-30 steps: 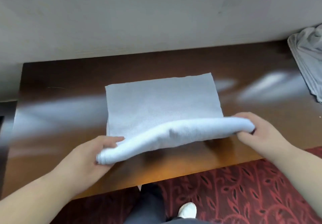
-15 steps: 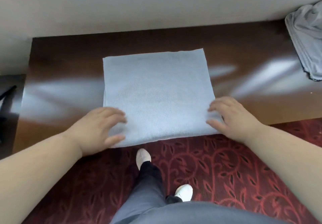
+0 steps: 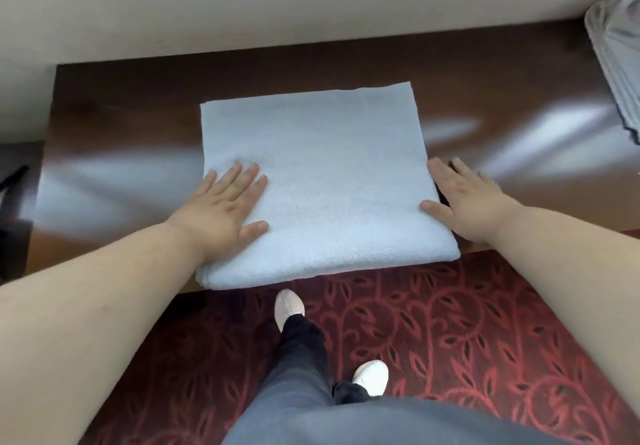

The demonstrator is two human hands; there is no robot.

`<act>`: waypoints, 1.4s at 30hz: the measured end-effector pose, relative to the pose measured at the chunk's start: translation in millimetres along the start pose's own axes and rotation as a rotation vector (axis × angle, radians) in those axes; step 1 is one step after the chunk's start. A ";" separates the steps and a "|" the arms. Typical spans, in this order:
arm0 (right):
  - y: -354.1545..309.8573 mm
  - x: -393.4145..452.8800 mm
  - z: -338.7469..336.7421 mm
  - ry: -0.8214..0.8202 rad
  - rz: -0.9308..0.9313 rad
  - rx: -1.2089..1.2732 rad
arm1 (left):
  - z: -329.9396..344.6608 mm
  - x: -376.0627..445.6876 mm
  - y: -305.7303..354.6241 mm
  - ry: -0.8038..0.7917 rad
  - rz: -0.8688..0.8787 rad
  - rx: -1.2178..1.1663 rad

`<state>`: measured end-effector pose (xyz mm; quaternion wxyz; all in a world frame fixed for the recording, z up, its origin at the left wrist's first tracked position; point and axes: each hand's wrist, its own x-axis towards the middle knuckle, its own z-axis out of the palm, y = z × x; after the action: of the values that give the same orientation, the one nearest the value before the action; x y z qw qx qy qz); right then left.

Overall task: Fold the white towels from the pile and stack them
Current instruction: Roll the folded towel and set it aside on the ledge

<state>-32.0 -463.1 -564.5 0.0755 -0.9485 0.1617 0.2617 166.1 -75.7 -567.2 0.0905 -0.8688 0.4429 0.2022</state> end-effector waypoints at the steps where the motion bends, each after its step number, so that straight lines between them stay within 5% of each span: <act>1: -2.4 -2.4 -4.0 0.048 0.019 0.013 | -3.1 1.3 3.3 0.029 0.000 -0.007; 7: -112.0 14.9 -26.0 0.472 -0.180 0.058 | -25.0 36.0 65.8 0.207 0.098 -0.089; 13: -97.9 38.2 -10.5 0.137 -0.172 -0.036 | -10.2 41.0 34.7 0.114 -0.064 -0.057; 17: -44.4 24.6 -5.5 0.153 -0.115 0.016 | 2.6 14.8 -17.4 0.083 -0.137 -0.094; 23: 17.8 -26.6 7.0 0.187 -0.367 -0.185 | 22.4 -48.0 -56.0 0.143 0.004 0.001; 29: 15.4 -35.4 9.9 0.274 -0.498 -0.228 | 25.8 -67.4 -41.6 0.164 0.159 0.080; 35: 25.8 -43.4 27.2 0.138 -0.535 -0.324 | 31.1 -78.1 -44.6 0.043 0.203 0.171; 42: 6.8 -42.6 48.3 0.425 -0.517 -0.076 | 56.2 -80.9 -6.3 0.300 0.045 -0.207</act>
<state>-91.7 -447.1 -583.9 0.0685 -0.9936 -0.0818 0.0364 113.4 6.2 -583.1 -0.0712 -0.8838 0.4474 0.1169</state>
